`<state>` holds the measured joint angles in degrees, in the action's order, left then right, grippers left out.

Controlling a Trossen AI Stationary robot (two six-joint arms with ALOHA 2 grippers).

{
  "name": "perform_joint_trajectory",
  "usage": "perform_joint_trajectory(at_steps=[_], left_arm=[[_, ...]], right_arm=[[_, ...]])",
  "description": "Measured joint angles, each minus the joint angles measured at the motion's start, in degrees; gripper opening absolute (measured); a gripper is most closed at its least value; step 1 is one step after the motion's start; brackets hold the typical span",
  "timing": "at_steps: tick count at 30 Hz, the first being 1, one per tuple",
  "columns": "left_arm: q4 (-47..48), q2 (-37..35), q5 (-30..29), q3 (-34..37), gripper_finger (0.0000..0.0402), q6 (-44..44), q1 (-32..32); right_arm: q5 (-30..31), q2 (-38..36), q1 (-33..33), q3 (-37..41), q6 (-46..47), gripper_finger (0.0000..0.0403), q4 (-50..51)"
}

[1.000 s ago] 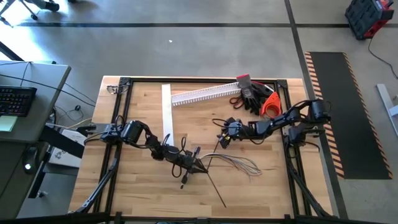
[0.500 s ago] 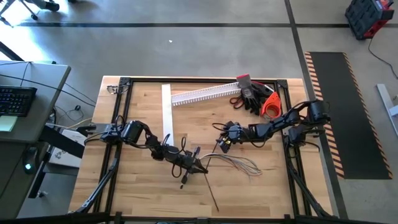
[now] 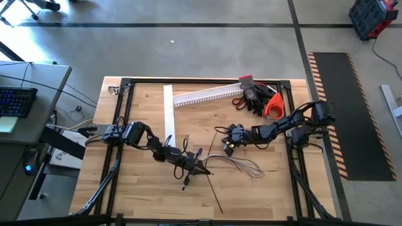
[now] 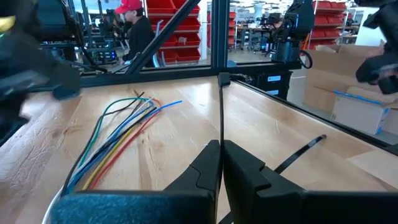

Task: Ziptie cables
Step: Wrap the cable wires with the black zip tie

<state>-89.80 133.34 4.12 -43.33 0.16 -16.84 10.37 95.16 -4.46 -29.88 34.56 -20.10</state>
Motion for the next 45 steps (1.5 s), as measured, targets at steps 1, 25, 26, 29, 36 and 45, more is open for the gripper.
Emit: perform_joint_trajectory(at_steps=[1, 25, 26, 29, 36, 45], left_arm=[[0.0, 0.0, 0.0, 0.0, 0.0000, 0.0, 0.0], [-0.1, 0.0, -0.5, -1.8, 0.0000, 2.0, 0.3], [-0.1, 0.0, -0.5, -1.9, 0.0000, 2.0, 0.3], [-0.1, 0.0, -0.5, -1.9, 0.0000, 2.0, 0.4], [-0.2, 0.0, -0.5, -1.9, 0.0000, 2.0, 0.4], [-0.2, 0.0, -1.1, -1.9, 0.0000, 2.0, 0.4]], right_arm=[[1.0, -1.3, -0.3, 0.0, -0.2, 0.0005, 0.7], [33.0, 7.1, -34.2, -10.4, -24.3, 0.0151, -17.2], [35.2, 9.1, -34.6, -12.4, -24.9, 0.0152, -16.8], [39.6, 13.2, -35.4, -17.4, -26.5, 0.0153, -14.3], [44.2, 15.2, -35.8, -21.3, -22.2, 0.0132, -8.8], [44.2, 15.2, -35.8, -21.3, -19.4, 0.0017, -7.0]])
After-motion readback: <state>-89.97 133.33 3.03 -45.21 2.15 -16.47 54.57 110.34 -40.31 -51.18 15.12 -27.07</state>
